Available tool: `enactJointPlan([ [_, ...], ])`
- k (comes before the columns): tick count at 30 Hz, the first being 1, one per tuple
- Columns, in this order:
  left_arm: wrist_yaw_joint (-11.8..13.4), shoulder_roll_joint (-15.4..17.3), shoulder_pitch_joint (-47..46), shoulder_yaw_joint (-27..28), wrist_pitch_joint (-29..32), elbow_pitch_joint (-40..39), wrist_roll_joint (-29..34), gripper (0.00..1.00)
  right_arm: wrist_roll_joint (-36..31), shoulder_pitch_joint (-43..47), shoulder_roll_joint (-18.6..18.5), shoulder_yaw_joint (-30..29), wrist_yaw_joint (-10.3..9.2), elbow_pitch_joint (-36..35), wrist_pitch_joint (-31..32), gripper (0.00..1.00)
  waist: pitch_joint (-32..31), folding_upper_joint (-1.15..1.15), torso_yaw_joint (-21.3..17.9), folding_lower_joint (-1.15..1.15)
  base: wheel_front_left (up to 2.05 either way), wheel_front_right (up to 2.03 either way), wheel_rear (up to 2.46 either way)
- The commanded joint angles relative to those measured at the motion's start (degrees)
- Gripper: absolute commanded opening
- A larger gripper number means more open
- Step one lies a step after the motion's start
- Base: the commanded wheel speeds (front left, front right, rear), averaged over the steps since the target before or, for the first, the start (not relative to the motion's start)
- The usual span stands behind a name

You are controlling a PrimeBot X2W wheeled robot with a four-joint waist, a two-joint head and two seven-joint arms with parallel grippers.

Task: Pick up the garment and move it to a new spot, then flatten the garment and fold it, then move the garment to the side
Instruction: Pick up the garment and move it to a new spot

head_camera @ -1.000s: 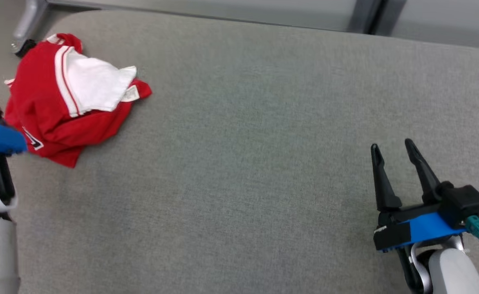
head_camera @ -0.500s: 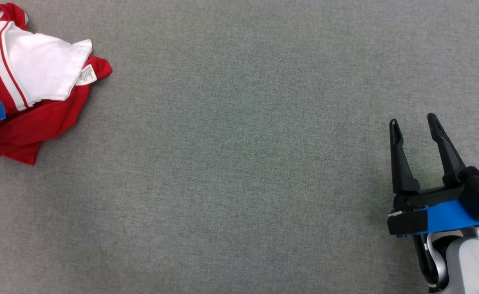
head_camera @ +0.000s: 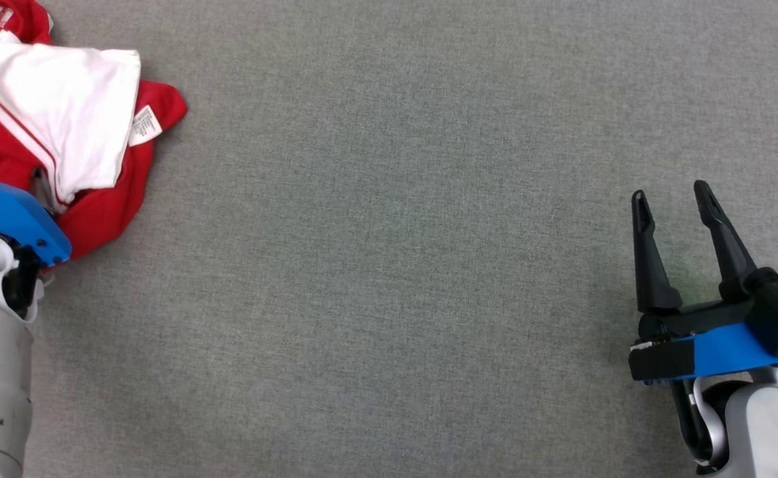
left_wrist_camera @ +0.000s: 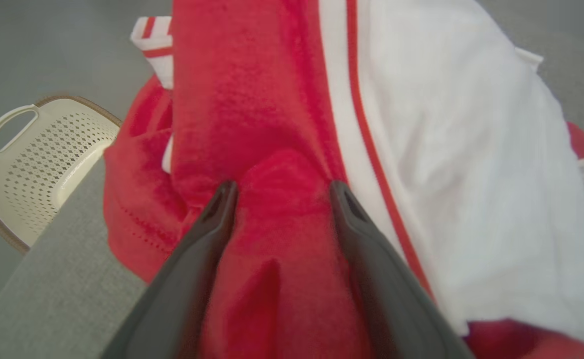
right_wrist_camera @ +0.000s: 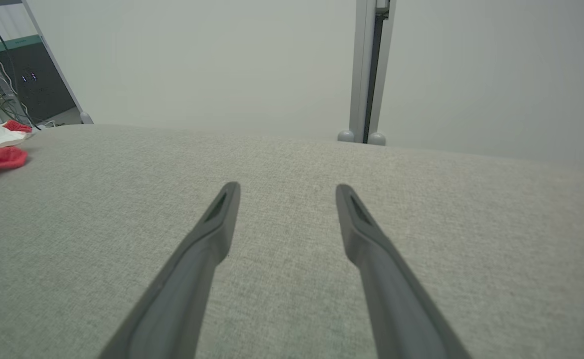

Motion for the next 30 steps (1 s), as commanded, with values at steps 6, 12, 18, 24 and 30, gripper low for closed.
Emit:
enactJointPlan([
  [6, -0.9, -1.1, 0.4, -1.9, -0.4, 2.8, -0.8, 0.0, 0.1, -0.5, -0.3, 0.2, 0.13, 0.9, -0.5, 1.0, -1.1, 0.0, -0.5, 0.0, 0.0, 0.0, 0.0],
  [12, -1.1, 0.2, -0.8, -3.0, -4.2, 2.1, -0.8, 0.0, 1.3, -0.3, -0.3, 0.4, 0.13, 2.6, -1.4, 1.0, -3.4, 0.0, -1.2, 0.0, 0.0, 0.0, 0.0],
  [18, -1.2, 1.7, -2.4, -4.7, -10.5, -0.9, 0.1, 0.0, 2.8, 0.2, -0.3, 1.0, 0.13, 4.9, -3.0, 1.0, -6.7, 0.0, -2.2, 0.0, 0.0, 0.0, 0.0],
  [24, -1.1, 3.2, -4.2, -7.6, -16.2, -5.1, 2.0, 0.0, 4.6, 0.7, -0.3, 1.8, 0.13, 7.5, -4.4, 1.0, -10.5, 0.0, -3.8, 0.0, 0.0, 0.0, 0.0],
  [30, -1.0, 4.4, -6.6, -10.7, -19.9, -12.8, 4.3, 0.0, 6.5, 1.8, -0.3, 2.5, 0.12, 9.9, -5.8, 1.0, -14.4, 0.0, -6.8, 0.0, 0.0, 0.0, 0.0],
])
